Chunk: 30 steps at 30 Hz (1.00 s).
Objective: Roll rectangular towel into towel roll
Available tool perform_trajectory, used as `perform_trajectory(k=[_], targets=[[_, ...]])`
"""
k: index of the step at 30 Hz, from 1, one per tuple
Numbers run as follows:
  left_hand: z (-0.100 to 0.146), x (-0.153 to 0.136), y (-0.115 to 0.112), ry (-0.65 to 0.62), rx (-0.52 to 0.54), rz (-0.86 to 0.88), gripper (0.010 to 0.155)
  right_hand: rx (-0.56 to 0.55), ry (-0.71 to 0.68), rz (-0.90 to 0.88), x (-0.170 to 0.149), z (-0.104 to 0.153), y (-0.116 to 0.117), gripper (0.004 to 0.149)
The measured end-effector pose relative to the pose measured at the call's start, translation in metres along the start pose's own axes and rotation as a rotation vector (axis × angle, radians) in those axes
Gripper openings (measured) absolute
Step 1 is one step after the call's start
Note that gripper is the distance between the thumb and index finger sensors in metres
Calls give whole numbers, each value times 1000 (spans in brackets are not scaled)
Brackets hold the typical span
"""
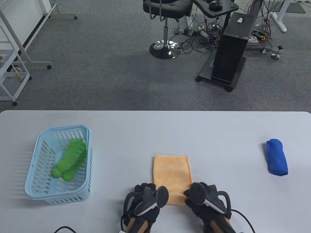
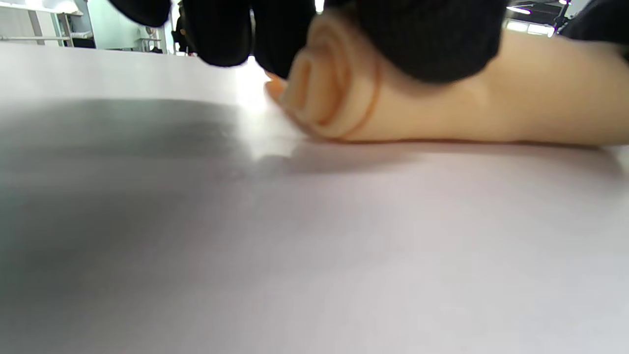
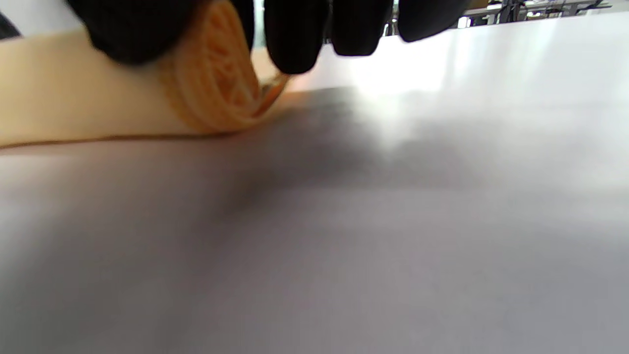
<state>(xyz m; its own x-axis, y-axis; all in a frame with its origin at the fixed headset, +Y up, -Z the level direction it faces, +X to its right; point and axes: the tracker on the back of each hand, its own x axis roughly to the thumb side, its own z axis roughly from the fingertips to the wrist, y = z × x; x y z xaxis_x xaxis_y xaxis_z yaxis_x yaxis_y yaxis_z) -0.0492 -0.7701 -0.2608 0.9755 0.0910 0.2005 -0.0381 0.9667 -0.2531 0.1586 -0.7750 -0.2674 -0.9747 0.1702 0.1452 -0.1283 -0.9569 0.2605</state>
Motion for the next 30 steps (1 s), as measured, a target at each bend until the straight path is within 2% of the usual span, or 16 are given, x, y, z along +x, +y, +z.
perform_trajectory(k=[5,8,11,13,15,17,18,20,22,23,25,27,28,30], targets=[[1,-1,2,-3,-22,26,56,13,2,-18,-1,0,-2,55],[2,-1,3,6,-28,25,56,-64,3,12,-1,3,-5,57],[2,-1,3,16,-5,3,54,-107,-39,-45,1,3,-10,60],[3,0,3,5,30,19,57,-100,-18,-43,3,2,-10,53],[4,4,6,-8,90,27,51,-112,-25,22,4,2,-9,47],[5,9,6,-49,107,-7,42,-95,-26,40,5,2,-7,47],[5,12,5,-62,97,-30,42,-89,-29,42,5,2,-6,47],[7,14,6,-64,73,-72,45,-73,-26,55,3,2,-5,50],[8,12,8,-69,56,-39,52,-56,-27,28,1,2,-6,56],[8,11,8,-69,29,-13,60,-24,-28,-1,-1,2,-6,65],[6,9,5,-63,-22,-6,68,26,-27,-7,-2,1,-5,71],[5,9,2,-59,-33,-51,69,65,-19,31,-1,0,-4,72],[4,9,1,-74,-4,-68,66,78,-22,45,0,0,-3,73],[2,9,0,-91,10,-35,64,37,-33,53,2,1,-2,72]])
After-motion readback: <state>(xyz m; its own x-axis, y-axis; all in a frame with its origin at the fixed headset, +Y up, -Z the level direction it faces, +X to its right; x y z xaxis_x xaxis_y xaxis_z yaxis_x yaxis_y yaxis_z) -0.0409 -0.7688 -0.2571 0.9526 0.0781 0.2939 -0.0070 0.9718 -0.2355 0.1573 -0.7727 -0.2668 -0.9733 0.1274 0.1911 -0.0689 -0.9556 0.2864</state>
